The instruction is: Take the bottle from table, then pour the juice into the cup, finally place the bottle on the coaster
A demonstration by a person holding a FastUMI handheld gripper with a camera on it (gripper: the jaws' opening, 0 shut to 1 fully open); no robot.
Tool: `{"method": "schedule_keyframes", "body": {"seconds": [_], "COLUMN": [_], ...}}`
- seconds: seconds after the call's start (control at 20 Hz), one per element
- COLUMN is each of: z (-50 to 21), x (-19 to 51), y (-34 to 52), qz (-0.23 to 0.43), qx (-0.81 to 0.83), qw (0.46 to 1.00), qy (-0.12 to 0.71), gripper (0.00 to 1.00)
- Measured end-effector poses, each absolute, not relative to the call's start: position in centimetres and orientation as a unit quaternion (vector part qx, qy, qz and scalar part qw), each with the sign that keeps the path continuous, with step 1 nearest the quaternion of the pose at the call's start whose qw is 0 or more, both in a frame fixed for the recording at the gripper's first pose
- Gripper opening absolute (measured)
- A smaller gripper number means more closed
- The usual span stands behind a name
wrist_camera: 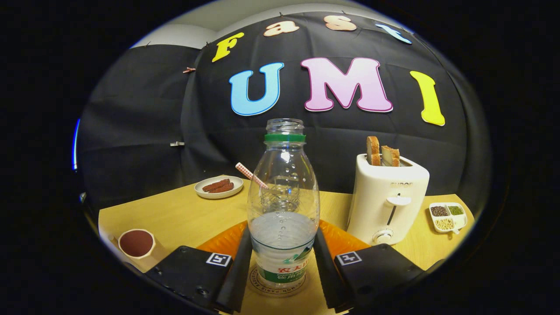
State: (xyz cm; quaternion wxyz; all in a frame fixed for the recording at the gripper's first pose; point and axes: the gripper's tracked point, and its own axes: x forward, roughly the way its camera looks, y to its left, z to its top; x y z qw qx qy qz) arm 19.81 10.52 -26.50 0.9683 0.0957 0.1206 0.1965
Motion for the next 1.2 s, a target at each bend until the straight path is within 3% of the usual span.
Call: {"method": "schedule_keyframes", "body": {"seconds": [0.3,0.55,0.7,0.8,1.2], "z": [-26.1,-25.9,-24.9,-24.3,-21.1], "x": [19.4,19.0,18.6,18.2,13.3], "y": [11.0,11.2,11.0,11.0,9.7], "qz": [0.202,0.203,0.198,0.199,0.187], "qx": [0.101,0.110,0.117,0.130,0.122], "qw": [0.966,0.963,0.964,0.962,0.964], "qy": [0.127,0.137,0.134,0.136,0.142], "gripper": [0.72,0.78,0.94,0.98,0.98]}}
